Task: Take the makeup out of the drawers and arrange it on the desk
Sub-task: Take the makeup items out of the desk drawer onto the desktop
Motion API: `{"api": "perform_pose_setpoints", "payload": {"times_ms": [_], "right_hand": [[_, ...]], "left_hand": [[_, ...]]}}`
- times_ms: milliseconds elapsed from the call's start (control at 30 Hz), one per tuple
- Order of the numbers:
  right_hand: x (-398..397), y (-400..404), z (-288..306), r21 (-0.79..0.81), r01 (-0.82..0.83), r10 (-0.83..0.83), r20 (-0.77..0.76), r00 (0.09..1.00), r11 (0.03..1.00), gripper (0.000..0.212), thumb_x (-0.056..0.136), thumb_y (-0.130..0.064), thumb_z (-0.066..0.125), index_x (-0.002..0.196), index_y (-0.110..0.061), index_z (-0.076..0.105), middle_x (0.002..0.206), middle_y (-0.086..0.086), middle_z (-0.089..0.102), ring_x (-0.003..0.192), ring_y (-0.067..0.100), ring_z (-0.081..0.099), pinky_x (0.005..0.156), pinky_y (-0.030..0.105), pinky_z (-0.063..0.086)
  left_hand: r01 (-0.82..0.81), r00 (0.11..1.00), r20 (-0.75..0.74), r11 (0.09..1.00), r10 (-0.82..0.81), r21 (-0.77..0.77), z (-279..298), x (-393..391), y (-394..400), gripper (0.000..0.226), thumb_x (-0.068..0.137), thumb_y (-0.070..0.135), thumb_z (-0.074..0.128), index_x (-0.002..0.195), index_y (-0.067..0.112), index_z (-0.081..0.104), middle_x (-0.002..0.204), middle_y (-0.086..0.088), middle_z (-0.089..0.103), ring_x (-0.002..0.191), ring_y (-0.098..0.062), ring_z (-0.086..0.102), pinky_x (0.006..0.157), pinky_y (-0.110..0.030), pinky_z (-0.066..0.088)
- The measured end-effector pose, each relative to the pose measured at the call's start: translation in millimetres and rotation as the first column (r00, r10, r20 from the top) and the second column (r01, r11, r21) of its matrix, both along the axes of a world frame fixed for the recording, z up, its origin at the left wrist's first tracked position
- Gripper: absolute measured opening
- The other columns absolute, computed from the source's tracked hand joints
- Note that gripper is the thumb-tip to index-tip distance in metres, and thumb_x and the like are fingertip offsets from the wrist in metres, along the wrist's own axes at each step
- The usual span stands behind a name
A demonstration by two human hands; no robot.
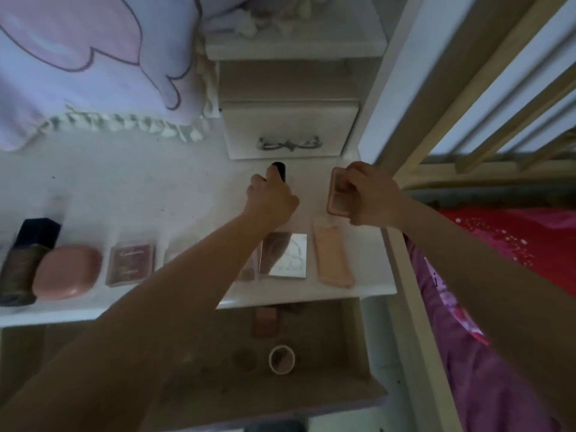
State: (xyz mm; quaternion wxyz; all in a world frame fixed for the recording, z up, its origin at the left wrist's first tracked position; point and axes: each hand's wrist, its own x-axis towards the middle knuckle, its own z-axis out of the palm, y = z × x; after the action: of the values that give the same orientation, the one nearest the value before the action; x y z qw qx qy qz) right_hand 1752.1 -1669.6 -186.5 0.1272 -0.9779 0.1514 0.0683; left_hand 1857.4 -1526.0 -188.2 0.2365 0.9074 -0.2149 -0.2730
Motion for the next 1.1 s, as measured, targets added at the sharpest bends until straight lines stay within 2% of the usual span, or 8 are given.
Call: {"api": "perform_pose_setpoints", "payload": {"times_ms": [333, 500, 567, 700, 800, 933, 1033, 1100], "right_hand": [[53, -37, -41, 0.124, 0.004, 0.016, -0.156, 0.988, 0.992, 0.053, 0.060, 0.009, 0.068, 0.109, 0.006, 0.049, 0.127, 0.022, 0.041, 0.118, 0.031, 0.042, 0.090, 0.029, 0.036], [39, -40, -45, 0.065, -0.092, 0.103, -0.200, 0.974, 0.994, 0.065, 0.064, 0.002, 0.073, 0.123, 0.001, 0.044, 0.148, 0.021, 0.020, 0.140, 0.034, 0.013, 0.113, 0.040, 0.021], [31, -27, -39, -0.079, -0.153, 0.153, -0.005, 0.988, 0.985, 0.049, 0.072, -0.004, 0.062, 0.119, 0.006, 0.050, 0.133, 0.030, 0.042, 0.132, 0.043, 0.029, 0.107, 0.044, 0.030], [-11, 20, -24, 0.038, 0.000, -0.017, 0.461, 0.887, 0.999, 0.036, 0.076, -0.012, 0.047, 0.102, 0.010, 0.060, 0.102, 0.032, 0.062, 0.100, 0.043, 0.057, 0.085, 0.025, 0.033], [-59, 93, -19, 0.151, -0.044, -0.048, 0.555, 0.831, 0.988, 0.025, 0.080, -0.013, 0.050, 0.085, 0.008, 0.063, 0.083, 0.027, 0.064, 0.080, 0.030, 0.058, 0.074, 0.026, 0.036], [-94, 169, -65, 0.327, -0.154, 0.098, 0.183, 0.978, 0.933, 0.021, 0.081, -0.020, 0.059, 0.080, 0.000, 0.064, 0.080, 0.018, 0.066, 0.079, 0.025, 0.059, 0.065, 0.025, 0.043], [-92, 201, -107, 0.371, 0.168, 0.000, -0.412, 0.911, 0.913, 0.031, 0.086, -0.033, 0.056, 0.102, -0.006, 0.058, 0.105, 0.012, 0.062, 0.097, 0.029, 0.058, 0.079, 0.029, 0.044], [-84, 211, -133, 0.302, 0.310, -0.106, -0.540, 0.835, 0.902, 0.039, 0.085, -0.038, 0.056, 0.112, -0.010, 0.052, 0.112, 0.012, 0.060, 0.099, 0.027, 0.058, 0.083, 0.033, 0.046]], "left_hand": [[0.027, 0.995, 0.100, 0.997, -0.020, -0.077, -34, 9, -31, 0.059, 0.094, 0.013, 0.040, 0.145, 0.006, 0.012, 0.141, -0.021, 0.026, 0.128, -0.036, 0.027, 0.105, -0.040, 0.029], [0.071, 0.997, 0.043, 0.994, -0.068, -0.079, -37, 1, -32, 0.058, 0.098, 0.017, 0.031, 0.147, 0.004, 0.003, 0.148, -0.020, 0.017, 0.134, -0.036, 0.020, 0.110, -0.040, 0.022], [0.066, 0.997, 0.043, 0.995, -0.063, -0.074, -32, -1, -24, 0.058, 0.098, 0.019, 0.032, 0.147, 0.005, 0.003, 0.151, -0.020, 0.010, 0.138, -0.036, 0.014, 0.113, -0.041, 0.018], [0.094, 0.986, 0.154, 0.981, -0.068, -0.167, -22, -20, 16, 0.052, 0.096, 0.011, 0.036, 0.145, 0.003, 0.018, 0.152, -0.022, 0.011, 0.140, -0.036, 0.013, 0.114, -0.040, 0.017], [0.271, 0.844, 0.536, 0.884, -0.027, -0.382, -32, -51, 83, 0.038, 0.084, 0.003, 0.043, 0.121, -0.005, 0.052, 0.127, -0.033, 0.046, 0.119, -0.038, 0.041, 0.100, -0.035, 0.036], [0.541, 0.662, 0.709, 0.810, -0.243, -0.227, -77, -94, 183, 0.027, 0.081, 0.008, 0.046, 0.108, 0.005, 0.048, 0.107, -0.014, 0.045, 0.093, -0.028, 0.043, 0.082, -0.032, 0.037], [0.504, 0.737, 0.525, 0.864, -0.425, -0.008, -110, -119, 232, 0.024, 0.083, 0.017, 0.041, 0.103, 0.007, 0.049, 0.102, -0.019, 0.058, 0.085, -0.033, 0.056, 0.075, -0.035, 0.050], [0.370, 0.871, 0.311, 0.925, -0.379, 0.091, -118, -127, 241, 0.031, 0.078, 0.015, 0.043, 0.103, 0.002, 0.055, 0.099, -0.024, 0.063, 0.083, -0.040, 0.061, 0.070, -0.040, 0.053]]}}
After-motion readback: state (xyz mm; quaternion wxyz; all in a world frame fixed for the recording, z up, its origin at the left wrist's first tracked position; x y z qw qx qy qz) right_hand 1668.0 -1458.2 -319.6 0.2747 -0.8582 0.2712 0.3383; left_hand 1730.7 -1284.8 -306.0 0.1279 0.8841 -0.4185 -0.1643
